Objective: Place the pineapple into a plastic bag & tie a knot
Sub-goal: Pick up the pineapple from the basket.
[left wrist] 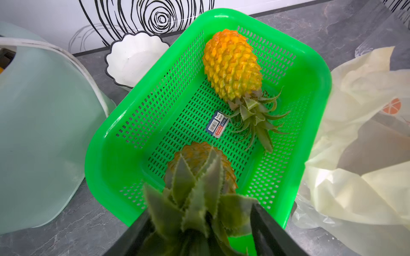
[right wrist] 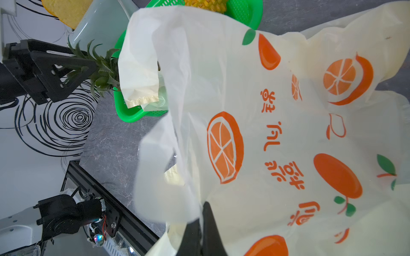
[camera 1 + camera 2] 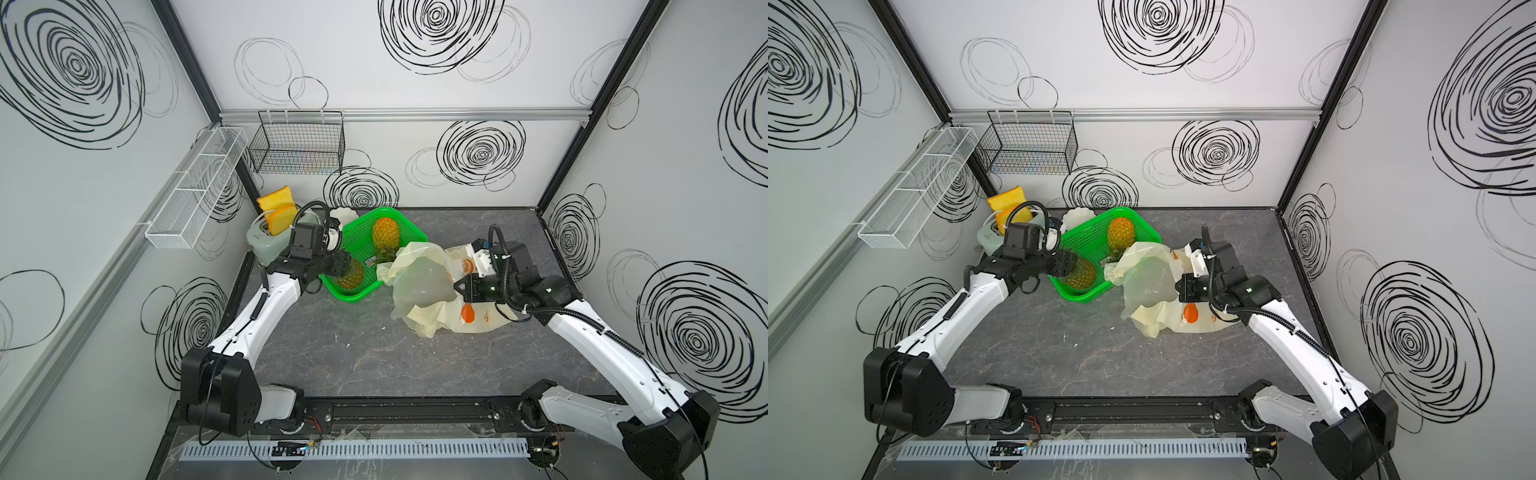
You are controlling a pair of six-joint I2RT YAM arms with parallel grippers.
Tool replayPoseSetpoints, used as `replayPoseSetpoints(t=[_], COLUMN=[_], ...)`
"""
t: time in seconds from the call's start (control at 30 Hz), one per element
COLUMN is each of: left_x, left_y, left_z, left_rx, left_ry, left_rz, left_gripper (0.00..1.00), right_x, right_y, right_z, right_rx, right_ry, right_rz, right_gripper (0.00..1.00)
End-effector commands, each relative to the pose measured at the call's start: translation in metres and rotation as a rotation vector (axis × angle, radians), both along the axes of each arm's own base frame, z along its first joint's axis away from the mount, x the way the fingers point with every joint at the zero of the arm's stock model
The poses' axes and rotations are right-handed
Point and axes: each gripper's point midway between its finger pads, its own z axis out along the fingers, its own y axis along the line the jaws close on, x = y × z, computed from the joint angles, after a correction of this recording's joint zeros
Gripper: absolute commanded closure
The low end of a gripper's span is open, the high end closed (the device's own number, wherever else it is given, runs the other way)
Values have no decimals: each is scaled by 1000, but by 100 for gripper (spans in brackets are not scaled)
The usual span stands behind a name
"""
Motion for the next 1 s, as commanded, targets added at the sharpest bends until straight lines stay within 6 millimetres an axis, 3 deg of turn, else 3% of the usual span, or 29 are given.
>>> replayPoseSetpoints(t=[0.0,0.13,0.23,0.33,0.53,0.8,0.97], left_x=[10,8,5,9,33,61,76], left_y=[1,11,15,18,14,2,-3], left_z=[16,15,3,-9,-9,-11,-17], left_rx=[-18,-66,-59,-51,-63,-103,-99], left_ry=[-65,-75,-58,-40,-96,-145,-134], left_rz=[8,58,69,78,68,39,25], left_gripper=[22,4,1,1,4,24,15], right_x=[0,-1,-1,0,-1,-4,-4], right_y=[-1,-1,0,0,0,-2,-1], right_z=[7,6,5,5,4,0,-1], right_rx=[17,15,18,19,17,11,9], right_ry=[-16,-11,-9,-8,-5,6,12], right_rz=[-9,-6,-5,-2,-1,-3,0], right_gripper=[100,100,100,100,100,100,100])
